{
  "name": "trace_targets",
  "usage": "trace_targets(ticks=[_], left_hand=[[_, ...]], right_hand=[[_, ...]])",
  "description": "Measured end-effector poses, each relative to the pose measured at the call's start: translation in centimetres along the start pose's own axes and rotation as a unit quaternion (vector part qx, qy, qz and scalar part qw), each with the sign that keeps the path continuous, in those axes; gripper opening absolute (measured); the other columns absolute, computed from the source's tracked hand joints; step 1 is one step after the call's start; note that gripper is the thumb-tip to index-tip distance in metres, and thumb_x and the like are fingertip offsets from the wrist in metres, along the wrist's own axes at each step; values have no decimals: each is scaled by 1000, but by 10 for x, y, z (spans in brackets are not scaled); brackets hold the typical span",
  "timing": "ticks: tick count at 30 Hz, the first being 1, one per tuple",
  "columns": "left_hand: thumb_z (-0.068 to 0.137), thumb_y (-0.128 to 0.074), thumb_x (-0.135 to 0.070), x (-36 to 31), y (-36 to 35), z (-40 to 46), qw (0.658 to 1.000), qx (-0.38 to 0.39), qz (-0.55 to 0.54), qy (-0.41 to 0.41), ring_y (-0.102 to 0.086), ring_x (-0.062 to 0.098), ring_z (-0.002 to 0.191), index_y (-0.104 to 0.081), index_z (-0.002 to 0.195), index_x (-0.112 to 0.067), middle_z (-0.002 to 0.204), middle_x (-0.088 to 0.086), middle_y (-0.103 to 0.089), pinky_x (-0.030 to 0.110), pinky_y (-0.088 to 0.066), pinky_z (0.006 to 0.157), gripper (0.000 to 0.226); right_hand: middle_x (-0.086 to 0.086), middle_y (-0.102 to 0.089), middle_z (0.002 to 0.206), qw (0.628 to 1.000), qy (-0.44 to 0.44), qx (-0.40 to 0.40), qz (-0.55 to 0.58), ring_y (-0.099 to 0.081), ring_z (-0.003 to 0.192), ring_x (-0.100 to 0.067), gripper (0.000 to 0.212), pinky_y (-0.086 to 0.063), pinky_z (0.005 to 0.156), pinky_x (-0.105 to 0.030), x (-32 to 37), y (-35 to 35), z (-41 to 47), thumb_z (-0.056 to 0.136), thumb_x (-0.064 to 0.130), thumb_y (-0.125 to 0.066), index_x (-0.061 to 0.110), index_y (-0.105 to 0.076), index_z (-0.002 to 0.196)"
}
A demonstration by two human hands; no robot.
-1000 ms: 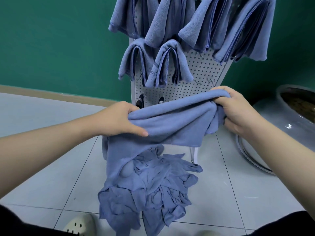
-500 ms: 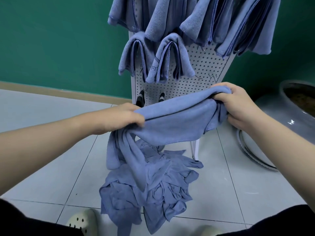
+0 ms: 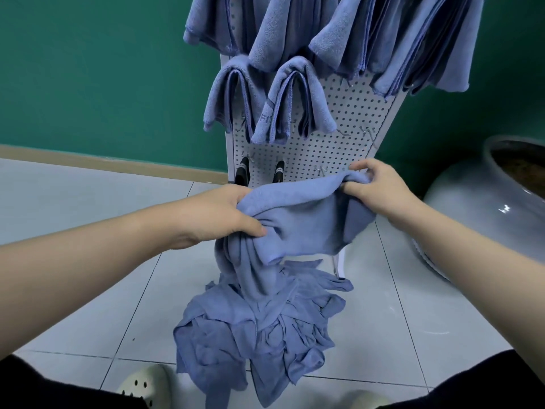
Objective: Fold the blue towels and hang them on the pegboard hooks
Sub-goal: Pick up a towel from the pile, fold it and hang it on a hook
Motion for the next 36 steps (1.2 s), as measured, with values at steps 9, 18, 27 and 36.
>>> trace_targets(ticks=[9,18,27,36], left_hand=[[95,-62,3,-1,13,4,962,-76,-263,-9,-73,24,105,-70,114,-2,113,15,-76,36,-54,97,21],[97,-58,4,-15,10,2,946,-89,-307,-48,-73,31,106,-62,122,6,117,26,-72,37,-59,94,26],[101,-54,-6,-30,-11,-6,946,-39,-316,-66,-71,28,116,-66,127,-1,121,16,-74,39,-53,102,29],[111,-37,-24,-16,2,0,884,-92,-457,-7,-71,23,115,-68,126,-4,120,10,-76,37,-52,103,40]], right_hand=[[-11,-75,81,993,62,86,47,-69,69,-11,16,-55,73,-27,44,-34,-41,95,25,-73,11,-73,88],[0,-81,90,971,29,219,95,-76,86,-7,61,-59,90,-37,72,-86,-98,96,57,-57,2,-80,91],[-18,-77,111,950,-9,165,264,-71,112,-34,61,-48,108,-57,65,-87,-88,97,59,-59,2,-74,110],[-23,-74,114,933,4,128,336,-71,112,-31,47,-52,104,-46,71,-67,-77,107,36,-51,-7,-70,110]])
Point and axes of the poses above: each hand's wrist, its own z-axis towards the middle knuckle, its own y-axis out of the back of the hand, x = y × z, the point moved 10 cm from there along z, towards the middle knuckle
